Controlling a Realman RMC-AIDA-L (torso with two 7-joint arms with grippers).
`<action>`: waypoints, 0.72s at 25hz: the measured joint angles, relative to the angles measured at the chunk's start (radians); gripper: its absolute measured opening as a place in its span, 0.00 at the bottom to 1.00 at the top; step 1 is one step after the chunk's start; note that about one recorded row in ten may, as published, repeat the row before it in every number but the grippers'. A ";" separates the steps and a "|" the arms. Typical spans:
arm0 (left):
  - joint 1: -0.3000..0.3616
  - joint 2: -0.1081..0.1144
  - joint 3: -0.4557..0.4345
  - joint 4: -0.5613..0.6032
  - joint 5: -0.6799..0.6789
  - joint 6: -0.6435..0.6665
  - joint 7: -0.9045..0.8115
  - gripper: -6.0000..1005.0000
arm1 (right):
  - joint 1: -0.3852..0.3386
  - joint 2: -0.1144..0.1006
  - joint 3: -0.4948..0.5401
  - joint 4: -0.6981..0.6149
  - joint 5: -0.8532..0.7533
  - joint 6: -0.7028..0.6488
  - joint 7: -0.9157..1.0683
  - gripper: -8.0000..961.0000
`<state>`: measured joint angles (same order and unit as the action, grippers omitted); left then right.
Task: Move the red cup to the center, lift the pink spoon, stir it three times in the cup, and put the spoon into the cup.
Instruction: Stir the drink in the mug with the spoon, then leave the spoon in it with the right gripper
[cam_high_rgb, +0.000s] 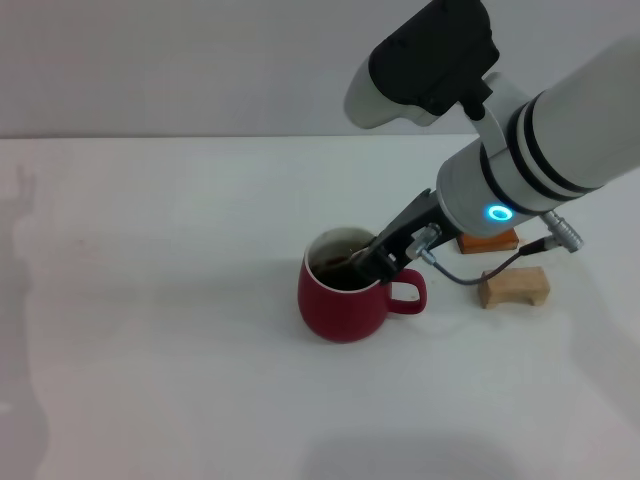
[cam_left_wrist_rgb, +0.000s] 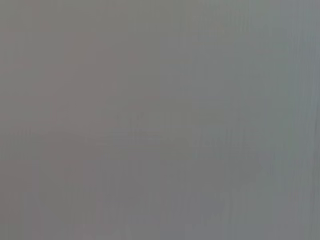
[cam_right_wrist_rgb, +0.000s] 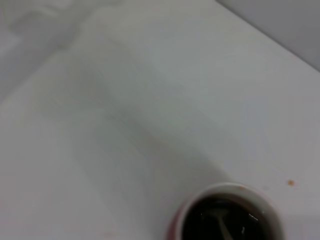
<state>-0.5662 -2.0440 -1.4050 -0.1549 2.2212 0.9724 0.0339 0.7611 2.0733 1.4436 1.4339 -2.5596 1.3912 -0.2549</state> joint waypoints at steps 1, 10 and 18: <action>0.000 -0.001 0.000 0.000 0.000 0.000 -0.001 0.84 | 0.000 0.000 0.000 0.000 0.000 0.000 0.000 0.16; 0.001 -0.003 0.000 0.000 0.000 0.001 -0.002 0.84 | -0.025 0.003 -0.021 0.057 -0.022 0.085 0.012 0.16; 0.002 -0.004 0.000 0.000 0.000 0.002 -0.002 0.84 | -0.069 0.004 -0.048 0.070 -0.019 -0.001 -0.002 0.16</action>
<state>-0.5642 -2.0478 -1.4050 -0.1549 2.2212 0.9744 0.0321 0.6921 2.0775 1.3953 1.5040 -2.5783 1.3902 -0.2570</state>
